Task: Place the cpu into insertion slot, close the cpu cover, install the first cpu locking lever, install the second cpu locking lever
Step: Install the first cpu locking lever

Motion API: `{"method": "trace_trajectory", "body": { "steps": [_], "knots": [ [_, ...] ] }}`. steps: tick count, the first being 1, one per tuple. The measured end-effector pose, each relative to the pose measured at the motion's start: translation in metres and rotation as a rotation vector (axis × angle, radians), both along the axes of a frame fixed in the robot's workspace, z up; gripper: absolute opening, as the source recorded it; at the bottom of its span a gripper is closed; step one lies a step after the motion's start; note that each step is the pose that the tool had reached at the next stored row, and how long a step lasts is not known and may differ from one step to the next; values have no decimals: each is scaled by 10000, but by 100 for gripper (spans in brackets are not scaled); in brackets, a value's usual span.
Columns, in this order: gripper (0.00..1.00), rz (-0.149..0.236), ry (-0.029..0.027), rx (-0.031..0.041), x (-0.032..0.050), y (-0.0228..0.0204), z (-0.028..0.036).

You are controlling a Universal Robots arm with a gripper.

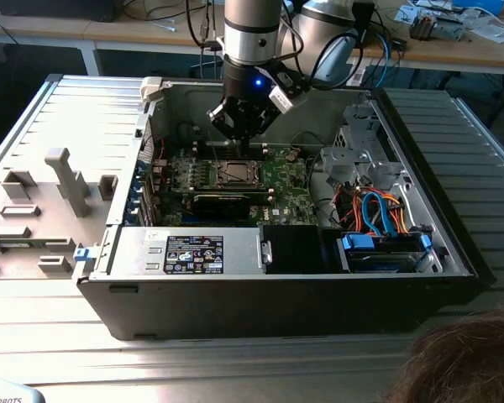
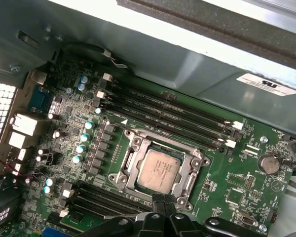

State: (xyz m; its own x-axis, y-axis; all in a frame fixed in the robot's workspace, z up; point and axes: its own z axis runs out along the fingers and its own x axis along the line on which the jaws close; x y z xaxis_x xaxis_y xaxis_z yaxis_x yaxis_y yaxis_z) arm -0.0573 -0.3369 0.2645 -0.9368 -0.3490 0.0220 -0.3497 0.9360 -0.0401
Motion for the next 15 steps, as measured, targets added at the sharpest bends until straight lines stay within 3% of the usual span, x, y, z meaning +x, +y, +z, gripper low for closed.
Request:
{"method": "trace_trajectory", "body": {
  "steps": [15],
  "knots": [
    [11,392,1,-1,0,0,0]
  ]
}}
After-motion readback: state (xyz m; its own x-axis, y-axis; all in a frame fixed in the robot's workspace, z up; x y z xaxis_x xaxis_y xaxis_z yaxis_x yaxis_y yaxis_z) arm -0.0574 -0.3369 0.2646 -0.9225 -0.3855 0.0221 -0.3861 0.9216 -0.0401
